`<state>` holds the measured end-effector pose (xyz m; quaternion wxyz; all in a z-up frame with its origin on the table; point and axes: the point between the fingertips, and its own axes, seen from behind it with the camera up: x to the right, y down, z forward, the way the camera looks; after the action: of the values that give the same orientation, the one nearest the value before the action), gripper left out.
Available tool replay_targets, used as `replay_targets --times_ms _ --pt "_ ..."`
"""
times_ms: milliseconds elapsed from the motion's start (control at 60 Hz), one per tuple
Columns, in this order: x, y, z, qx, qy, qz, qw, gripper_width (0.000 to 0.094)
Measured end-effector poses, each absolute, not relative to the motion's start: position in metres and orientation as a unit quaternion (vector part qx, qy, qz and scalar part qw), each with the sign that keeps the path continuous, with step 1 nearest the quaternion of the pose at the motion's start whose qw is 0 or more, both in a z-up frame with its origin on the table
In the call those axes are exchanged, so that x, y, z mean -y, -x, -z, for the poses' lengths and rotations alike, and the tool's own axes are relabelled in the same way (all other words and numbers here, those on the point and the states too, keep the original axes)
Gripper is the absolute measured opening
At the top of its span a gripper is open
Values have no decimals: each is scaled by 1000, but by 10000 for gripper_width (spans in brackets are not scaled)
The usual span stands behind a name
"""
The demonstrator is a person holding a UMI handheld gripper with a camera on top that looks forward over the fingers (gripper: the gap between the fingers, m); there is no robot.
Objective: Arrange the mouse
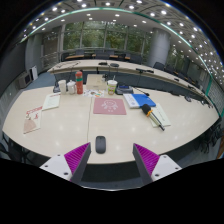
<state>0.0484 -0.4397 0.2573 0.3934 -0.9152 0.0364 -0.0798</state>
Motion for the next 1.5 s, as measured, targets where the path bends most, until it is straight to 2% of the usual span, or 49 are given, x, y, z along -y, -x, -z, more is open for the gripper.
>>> replay_targets --times_ms 117,333,633,867,933,1067,1133,1183,1500 --pt "438 -49 -243 -46 916 85 390 858" --pt "435 -43 -179 -64 916 96 384 859" --pt "389 -29 -105 -45 885 79 456 856" --pt "328 -21 -40 -33 889 55 454 844" --pt "313 -23 -21 -34 895 49 443 815" --pt "295 -31 6 -47 908 47 413 700" --pt "288 -32 14 -52 914 39 400 603" --pt "284 -31 15 -53 917 32 394 490" --pt "273 -29 16 -33 921 30 387 352"
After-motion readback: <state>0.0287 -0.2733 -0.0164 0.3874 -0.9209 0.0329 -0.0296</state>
